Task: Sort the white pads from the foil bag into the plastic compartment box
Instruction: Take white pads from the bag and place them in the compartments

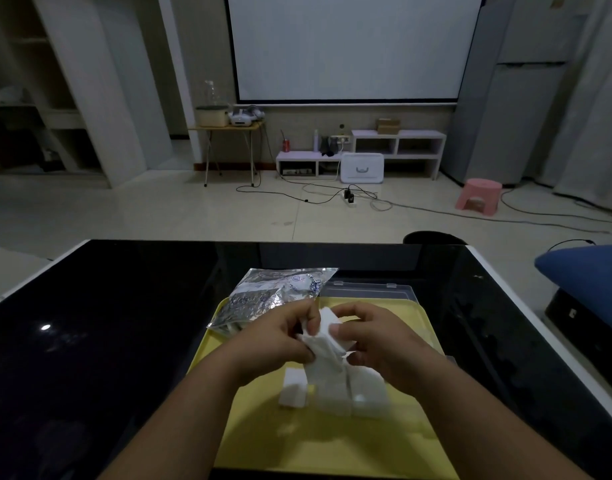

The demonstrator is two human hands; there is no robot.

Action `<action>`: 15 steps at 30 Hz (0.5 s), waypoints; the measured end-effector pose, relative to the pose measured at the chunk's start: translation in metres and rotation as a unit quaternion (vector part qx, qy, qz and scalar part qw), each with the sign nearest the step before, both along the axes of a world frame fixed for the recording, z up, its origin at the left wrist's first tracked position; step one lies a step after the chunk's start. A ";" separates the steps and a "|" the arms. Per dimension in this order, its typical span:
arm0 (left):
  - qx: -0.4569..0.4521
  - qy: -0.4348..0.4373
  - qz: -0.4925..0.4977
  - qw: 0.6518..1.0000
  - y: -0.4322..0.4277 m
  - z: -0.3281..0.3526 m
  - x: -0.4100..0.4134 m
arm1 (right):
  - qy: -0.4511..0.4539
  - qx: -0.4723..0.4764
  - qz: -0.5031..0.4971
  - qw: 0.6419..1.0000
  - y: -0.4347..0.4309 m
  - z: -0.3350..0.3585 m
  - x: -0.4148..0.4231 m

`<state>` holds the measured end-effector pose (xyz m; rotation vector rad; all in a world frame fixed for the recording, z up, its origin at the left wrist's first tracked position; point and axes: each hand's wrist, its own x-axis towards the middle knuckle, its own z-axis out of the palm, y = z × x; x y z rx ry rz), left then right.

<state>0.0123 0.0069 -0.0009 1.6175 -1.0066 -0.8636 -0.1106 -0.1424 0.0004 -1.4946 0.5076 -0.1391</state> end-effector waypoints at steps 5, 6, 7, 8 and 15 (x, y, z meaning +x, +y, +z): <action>-0.028 0.032 -0.001 0.999 0.000 -0.001 0.002 | 0.001 0.047 0.001 0.999 -0.003 0.001 -0.002; -0.029 0.039 -0.001 0.999 0.000 -0.001 0.002 | 0.003 0.056 0.007 0.998 -0.004 0.002 -0.002; -0.030 0.047 -0.002 0.998 0.000 -0.001 0.002 | 0.005 0.061 0.012 0.998 -0.003 0.002 -0.003; -0.033 0.054 0.000 0.998 0.000 -0.002 0.002 | 0.007 0.060 0.014 0.998 -0.003 0.002 -0.003; -0.044 0.039 0.092 0.994 -0.007 -0.002 0.000 | -0.007 0.038 -0.062 0.997 -0.002 0.001 0.001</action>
